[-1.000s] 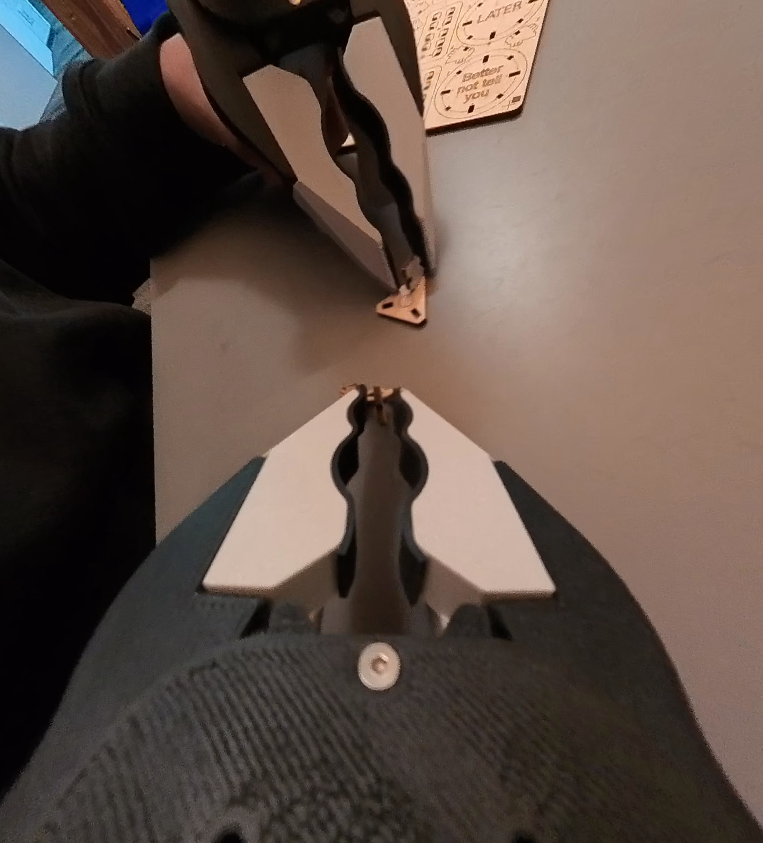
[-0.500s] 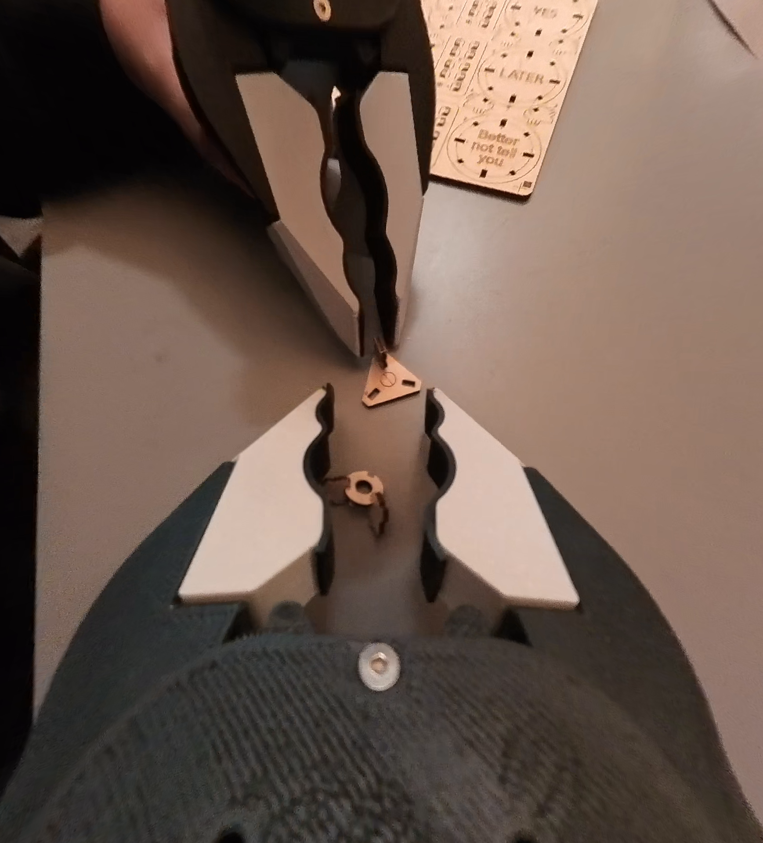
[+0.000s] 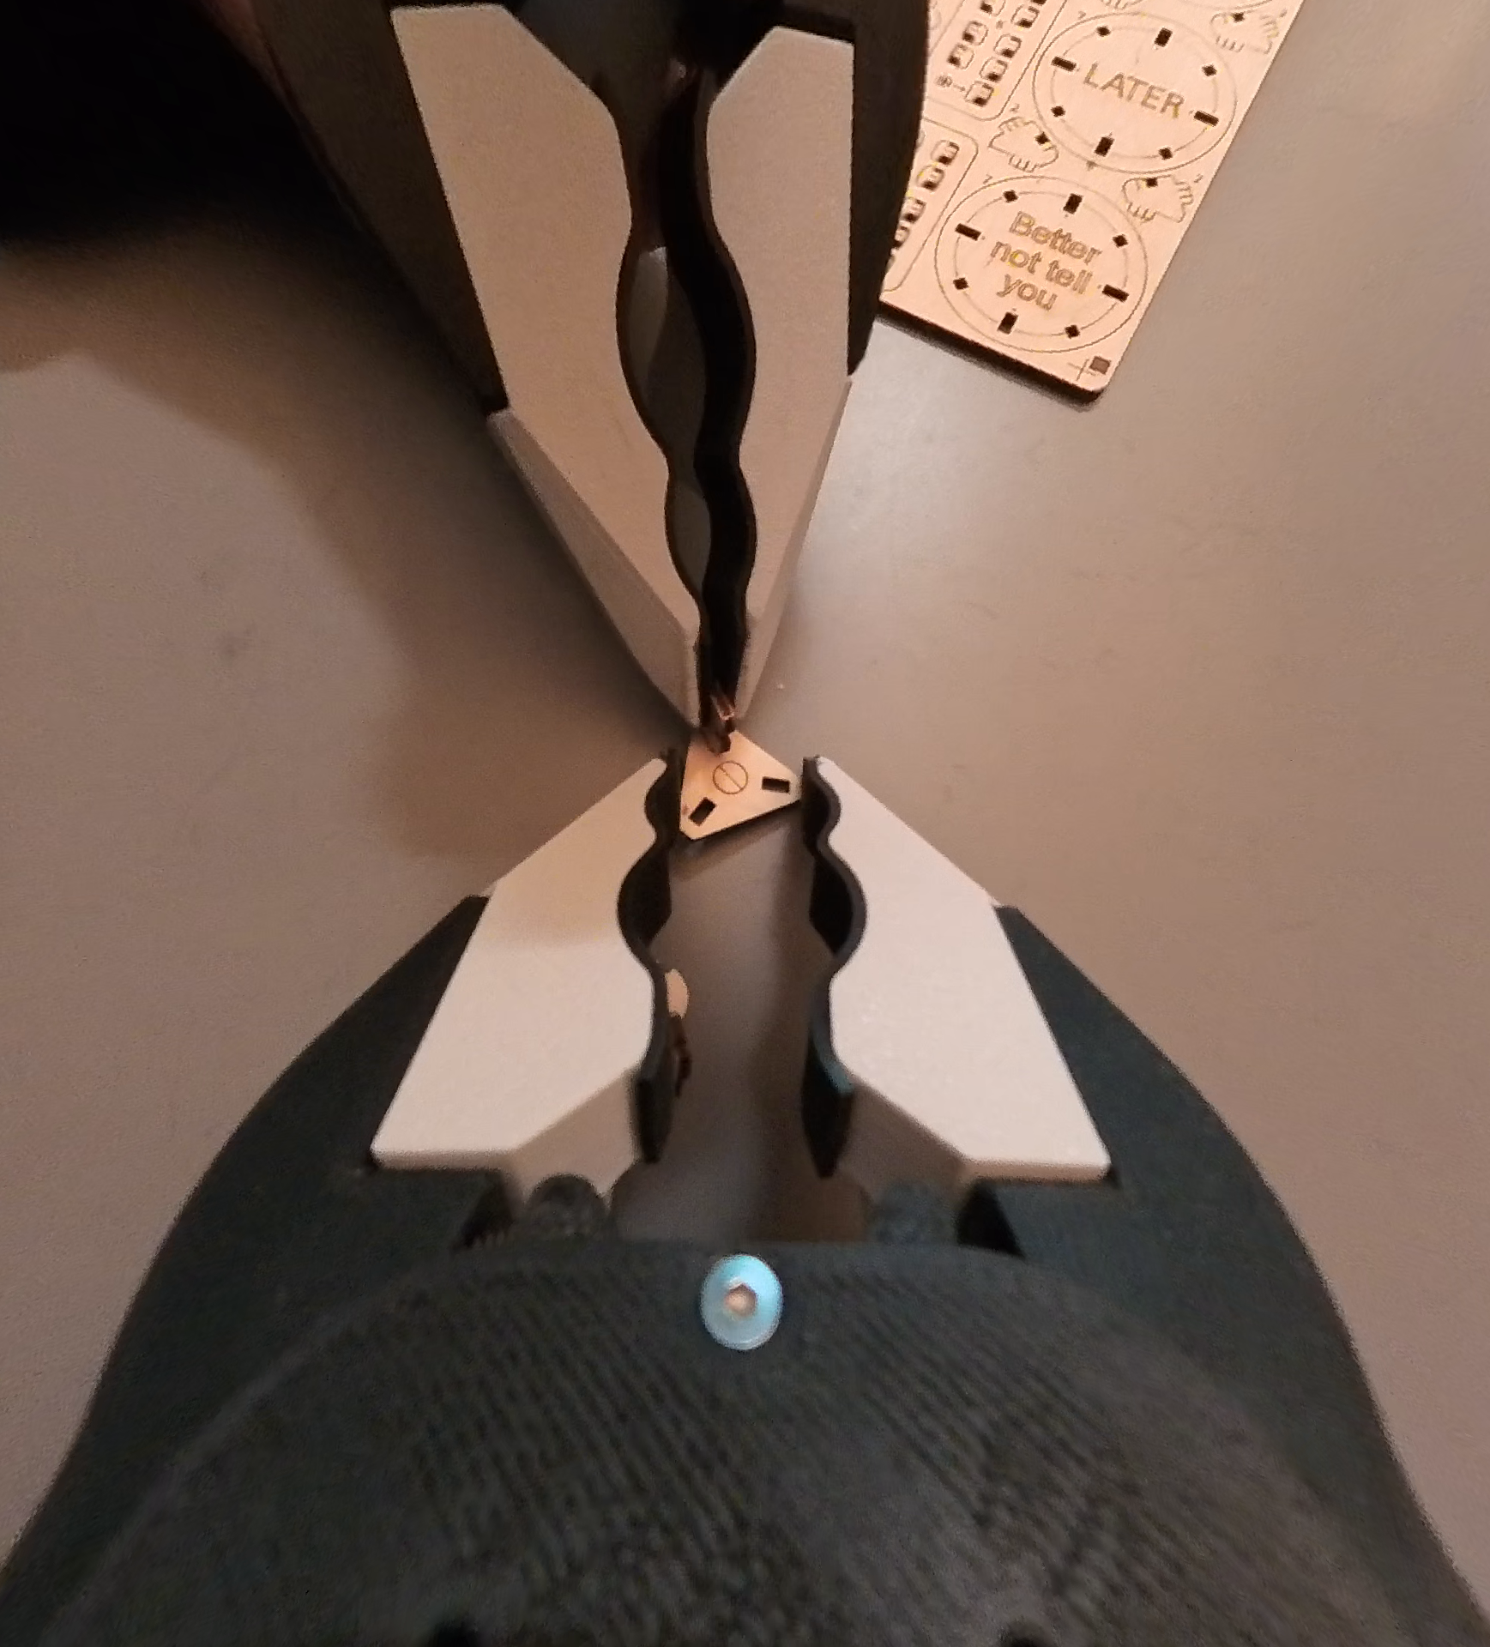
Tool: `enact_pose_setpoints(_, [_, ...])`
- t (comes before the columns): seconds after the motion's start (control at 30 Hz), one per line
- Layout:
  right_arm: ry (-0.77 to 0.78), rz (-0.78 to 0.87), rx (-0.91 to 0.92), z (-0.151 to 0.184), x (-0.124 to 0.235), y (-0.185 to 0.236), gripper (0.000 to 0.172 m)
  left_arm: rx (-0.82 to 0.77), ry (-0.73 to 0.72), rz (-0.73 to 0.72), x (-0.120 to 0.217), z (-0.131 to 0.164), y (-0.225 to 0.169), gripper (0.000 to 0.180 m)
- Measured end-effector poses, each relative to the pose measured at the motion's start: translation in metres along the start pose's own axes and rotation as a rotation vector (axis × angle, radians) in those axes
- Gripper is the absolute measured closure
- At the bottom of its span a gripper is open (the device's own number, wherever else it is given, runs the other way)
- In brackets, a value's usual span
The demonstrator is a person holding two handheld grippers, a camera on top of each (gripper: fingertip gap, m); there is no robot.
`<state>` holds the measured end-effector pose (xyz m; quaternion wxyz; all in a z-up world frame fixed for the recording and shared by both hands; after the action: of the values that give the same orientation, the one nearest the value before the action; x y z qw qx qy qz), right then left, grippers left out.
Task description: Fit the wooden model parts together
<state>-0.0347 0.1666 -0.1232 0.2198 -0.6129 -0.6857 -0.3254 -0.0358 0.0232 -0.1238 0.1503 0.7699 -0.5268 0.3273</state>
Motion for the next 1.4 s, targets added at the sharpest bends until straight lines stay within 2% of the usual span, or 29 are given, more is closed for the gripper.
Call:
enact_pose_setpoints(0.33, [0.105,0.053,-0.044,-0.011,-0.003,0.003,0.148,-0.021,-0.058,-0.126,0.003,-0.006,-0.010,0.180])
enact_pose_setpoints(0.43, [0.159,0.067,-0.054,-0.016,-0.003,0.003,0.148,0.067,-0.100,-0.115,0.005,-0.006,-0.008,0.180])
enact_pose_setpoints(0.5, [0.176,0.058,-0.068,-0.017,-0.004,0.003,0.148,0.201,-0.255,-0.048,0.024,-0.015,0.001,0.180])
enact_pose_setpoints(0.53, [0.181,0.053,-0.070,-0.017,-0.004,0.002,0.148,0.222,-0.266,-0.074,0.030,-0.016,0.008,0.180])
enact_pose_setpoints(0.6, [0.183,0.053,-0.055,-0.018,-0.004,0.002,0.148,0.194,-0.243,-0.156,0.033,-0.011,0.013,0.180])
enact_pose_setpoints(0.73, [0.146,0.054,-0.050,-0.017,-0.004,0.004,0.148,0.091,-0.128,-0.204,0.025,0.002,-0.003,0.180])
enact_pose_setpoints(0.83, [0.094,0.020,-0.061,-0.018,-0.004,0.010,0.147,0.068,-0.069,-0.186,0.024,0.011,-0.014,0.180])
enact_pose_setpoints(0.93, [0.103,0.036,-0.051,-0.018,-0.001,0.016,0.147,0.097,-0.096,-0.169,0.034,0.015,-0.017,0.180])
enact_pose_setpoints(1.07, [0.065,0.001,-0.050,-0.021,0.004,0.028,0.131,0.127,-0.071,-0.180,0.041,0.022,-0.014,0.180])
enact_pose_setpoints(1.13, [0.055,0.036,-0.048,-0.019,0.012,0.030,0.128,0.126,-0.056,-0.191,0.041,0.027,-0.014,0.180])
enact_pose_setpoints(1.3, [0.046,0.185,-0.091,0.004,0.045,0.024,0.137,0.137,-0.082,-0.174,0.042,0.028,-0.017,0.180])
enact_pose_setpoints(1.4, [0.056,0.213,-0.158,0.023,0.058,0.023,0.144,0.139,-0.098,-0.159,0.041,0.027,-0.018,0.180])
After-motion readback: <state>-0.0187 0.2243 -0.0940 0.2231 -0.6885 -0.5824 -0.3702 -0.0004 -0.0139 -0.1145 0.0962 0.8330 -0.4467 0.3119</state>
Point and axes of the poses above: each gripper's, where its closed fingertips meet, x back along the fingers, z out of its underside, y = z × x across the jaws, the point moved 10 cm from there along x, back along the fingers, and after that the axes turned 14 degrees about -z, right-handed, at the moved point
